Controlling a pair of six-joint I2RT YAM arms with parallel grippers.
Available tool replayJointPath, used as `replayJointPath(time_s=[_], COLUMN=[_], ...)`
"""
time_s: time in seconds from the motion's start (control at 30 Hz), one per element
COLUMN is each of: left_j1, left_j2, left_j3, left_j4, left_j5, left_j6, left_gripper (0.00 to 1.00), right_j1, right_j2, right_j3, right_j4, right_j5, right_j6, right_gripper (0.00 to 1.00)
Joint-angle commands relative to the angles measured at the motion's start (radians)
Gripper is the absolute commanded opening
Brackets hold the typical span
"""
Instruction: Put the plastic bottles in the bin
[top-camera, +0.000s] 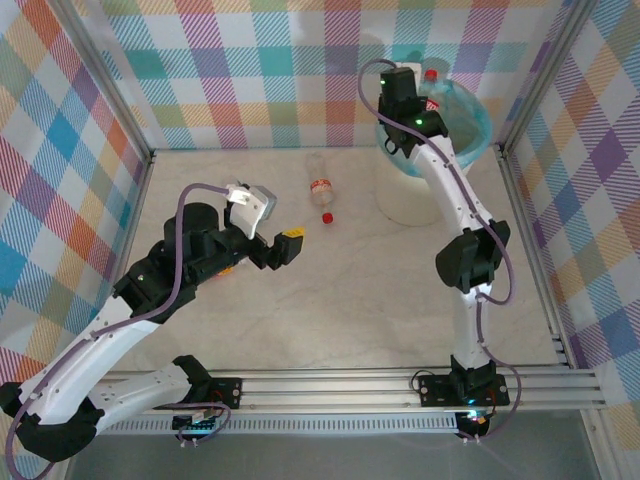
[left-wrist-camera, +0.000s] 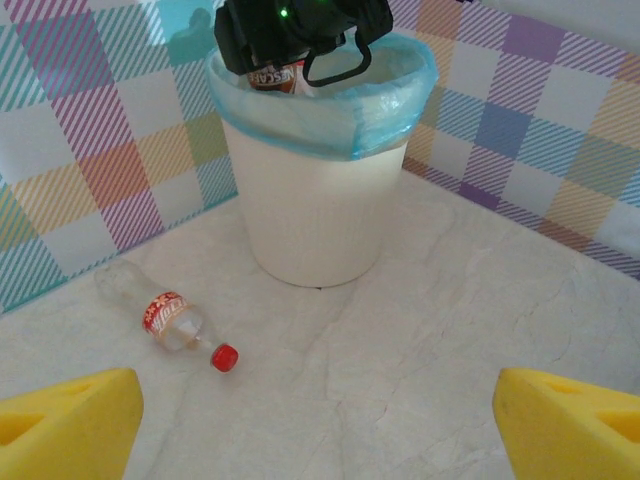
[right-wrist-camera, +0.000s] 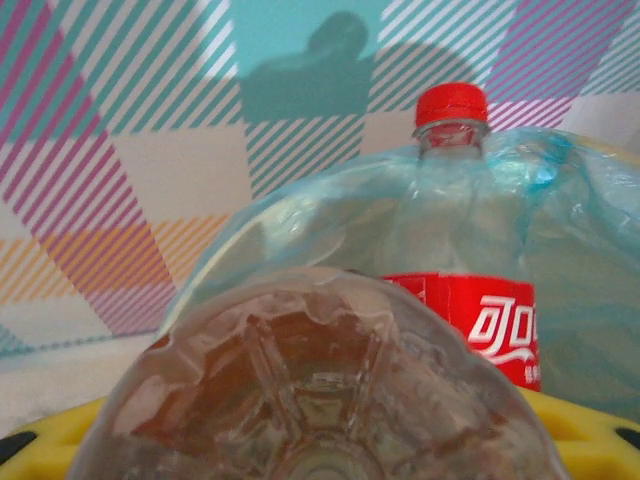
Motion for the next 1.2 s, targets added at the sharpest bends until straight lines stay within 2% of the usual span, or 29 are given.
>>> replayJointPath(time_s=[0.0,0.2,0.4,0.53,0.6,0.9,1.03,1.17], left_j1=[0.007,0.008,0.008,0.008,0.009,0.008,0.010,0.010], left_j2=[-0.001,0.010,0.025,0.036,0.043,0.050,0.056,0.061], left_j3=[-0.004,-0.003,-0.006,0.000,0.007,0.001,-0.003,-0.001], left_j4=[0.005,-0.010,-0.015,-0.012,-0.015,-0.013,-0.013,-0.017], left_j5=[-0.004,-0.001,-0.001,0.006,0.007,0.004,0.007,0.006], left_j6=[0.002,-0.004,-0.015,-0.019,-0.018,-0.023,-0.026,-0.026], left_gripper=[0.90,0.91,0.90,0.91,0.90,0.90,0.90,0.90], right_j1=[-0.035,-0.061,-0.074,-0.075,-0.071,-0.054,-0.054,-0.054], right_j2=[-0.027,-0.015,0.000,-0.064,-0.098,-0.062,-0.037,-0.020], right_j3=[-0.124,-0.134,-0.072,-0.097,-0.088,0.117,0.071,-0.015], right_j4=[-0.067,-0.110,-0.228,-0.164,-0.143,-0.323,-0.359,-0.322], right_j5=[-0.123,-0.212,-0.218,-0.369,-0.405,-0.353,-0.361,-0.364], right_j6=[0.131,0.170,0.196,0.206,0.210,0.098,0.066,0.053], right_gripper=[0.57,0.61,0.60,0.56,0.56,0.58,0.63,0.66])
